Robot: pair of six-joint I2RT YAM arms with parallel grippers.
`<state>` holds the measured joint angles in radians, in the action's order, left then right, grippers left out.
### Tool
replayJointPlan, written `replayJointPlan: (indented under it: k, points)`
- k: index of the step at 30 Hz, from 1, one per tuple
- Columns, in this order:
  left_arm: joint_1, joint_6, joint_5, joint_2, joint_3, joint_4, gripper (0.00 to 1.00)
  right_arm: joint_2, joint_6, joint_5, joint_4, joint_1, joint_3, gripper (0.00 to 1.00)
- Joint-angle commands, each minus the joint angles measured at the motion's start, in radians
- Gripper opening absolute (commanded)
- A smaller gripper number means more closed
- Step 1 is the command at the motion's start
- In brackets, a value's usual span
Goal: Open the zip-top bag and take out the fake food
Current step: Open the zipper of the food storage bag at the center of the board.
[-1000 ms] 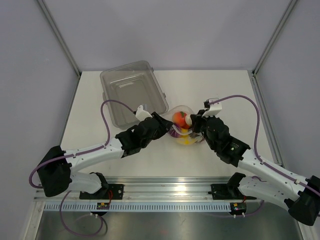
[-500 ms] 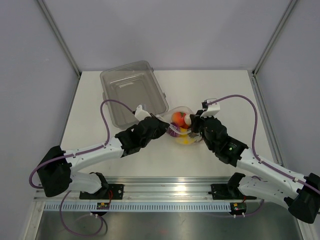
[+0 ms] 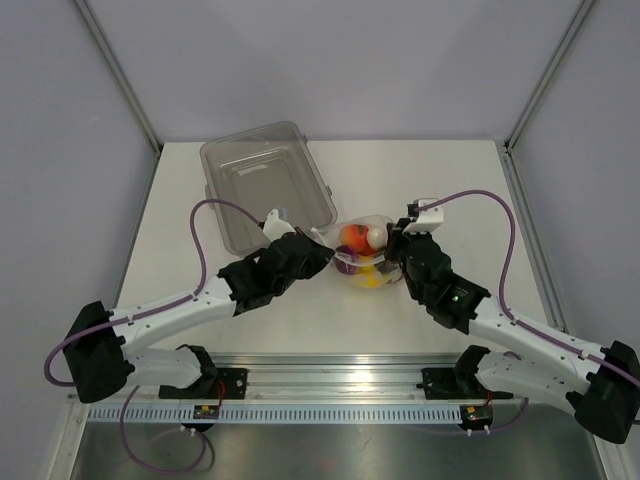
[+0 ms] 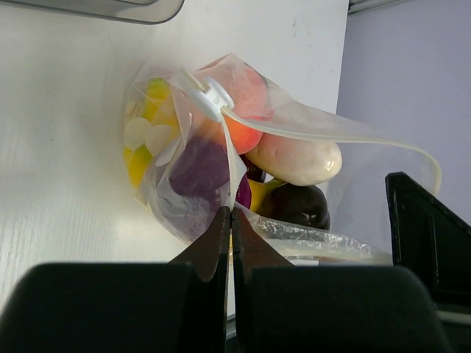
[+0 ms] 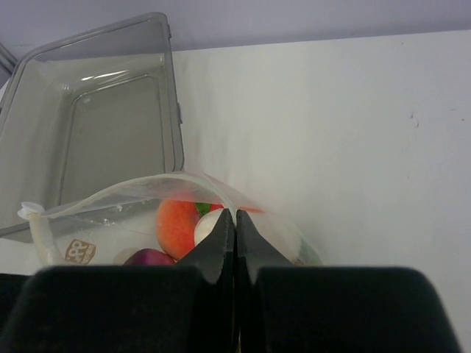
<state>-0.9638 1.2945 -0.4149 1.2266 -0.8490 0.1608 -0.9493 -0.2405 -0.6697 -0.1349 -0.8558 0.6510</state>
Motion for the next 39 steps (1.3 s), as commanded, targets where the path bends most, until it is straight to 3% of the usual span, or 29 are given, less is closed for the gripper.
replayJointPlan:
  k: [1, 15, 22, 27, 29, 39]
  points:
    - [0.004, 0.005, 0.03, -0.056, -0.028, 0.006, 0.0, -0.019, 0.036, -0.097, -0.098, -0.008, -0.007, 0.0]
    - [0.004, -0.034, 0.088, -0.176, -0.01, 0.016, 0.0, 0.043, 0.064, -0.234, -0.195, -0.008, -0.06, 0.0]
    - [0.03, -0.084, 0.097, -0.043, -0.083, -0.033, 0.0, 0.001, 0.159, -0.286, -0.314, -0.008, -0.053, 0.0]
    - [0.076, -0.15, 0.173, 0.172, -0.328, 0.017, 0.0, -0.116, 0.291, -0.47, -0.437, 0.001, 0.007, 0.0]
    - [0.082, -0.165, 0.156, 0.233, -0.378, -0.012, 0.0, -0.135, 0.363, -0.469, -0.483, 0.026, 0.028, 0.0]
    - [0.175, -0.155, 0.307, 0.335, -0.271, -0.227, 0.0, -0.043, 0.406, -0.375, -0.44, 0.067, 0.056, 0.0]
